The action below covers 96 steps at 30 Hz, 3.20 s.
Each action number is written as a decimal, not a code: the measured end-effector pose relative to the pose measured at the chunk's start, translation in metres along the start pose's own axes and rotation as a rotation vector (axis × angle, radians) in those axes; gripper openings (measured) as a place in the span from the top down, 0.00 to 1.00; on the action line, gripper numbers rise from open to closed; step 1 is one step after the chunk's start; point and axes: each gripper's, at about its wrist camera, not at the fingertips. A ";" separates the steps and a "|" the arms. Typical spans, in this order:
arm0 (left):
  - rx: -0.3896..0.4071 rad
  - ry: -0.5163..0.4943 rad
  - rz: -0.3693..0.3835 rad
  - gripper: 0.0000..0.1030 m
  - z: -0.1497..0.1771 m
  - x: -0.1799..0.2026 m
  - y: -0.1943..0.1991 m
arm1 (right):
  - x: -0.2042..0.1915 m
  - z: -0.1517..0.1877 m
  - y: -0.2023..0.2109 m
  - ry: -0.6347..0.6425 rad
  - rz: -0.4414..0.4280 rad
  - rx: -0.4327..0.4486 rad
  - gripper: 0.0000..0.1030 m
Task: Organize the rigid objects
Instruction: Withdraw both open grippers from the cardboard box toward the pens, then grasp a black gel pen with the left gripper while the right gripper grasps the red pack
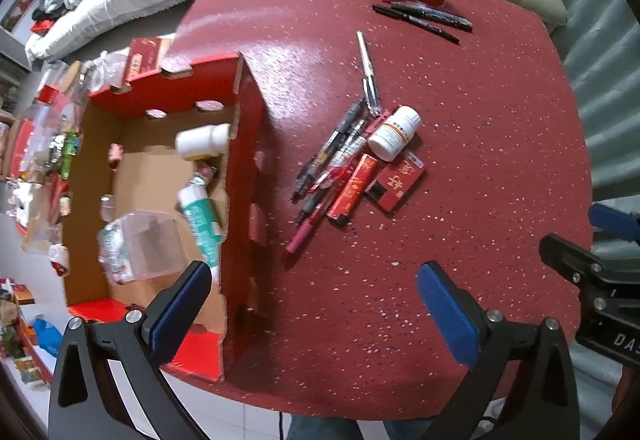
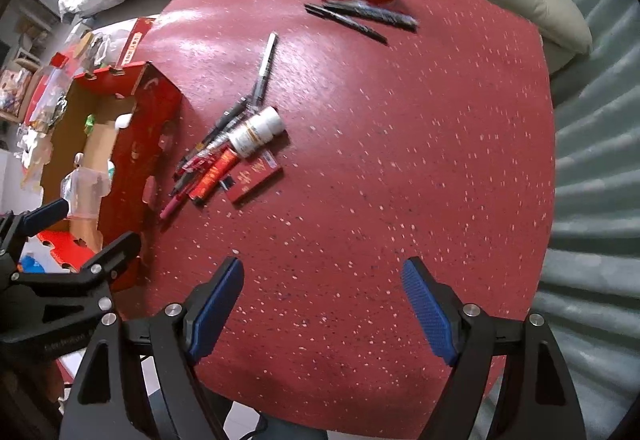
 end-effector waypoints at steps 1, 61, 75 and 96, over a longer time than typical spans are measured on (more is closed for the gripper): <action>-0.001 0.001 0.020 0.00 -0.001 0.002 -0.004 | 0.007 0.001 -0.004 -0.012 0.001 -0.013 0.20; -0.076 0.321 0.133 0.00 -0.023 0.004 -0.146 | 0.087 -0.037 -0.094 -0.058 0.044 -0.097 0.20; -0.146 0.482 0.135 0.00 0.000 0.008 -0.155 | 0.072 -0.053 -0.104 -0.012 0.026 -0.087 0.20; -0.143 0.572 0.035 0.00 -0.006 0.021 -0.161 | 0.006 -0.073 -0.146 0.328 0.077 -0.052 0.20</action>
Point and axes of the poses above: each gripper's, at about its wrist camera, not at the fingertips, and y roughly against the way its jaws point, x to its right, z to its underside, and after that the axes turned 9 degrees about -y, right-handed
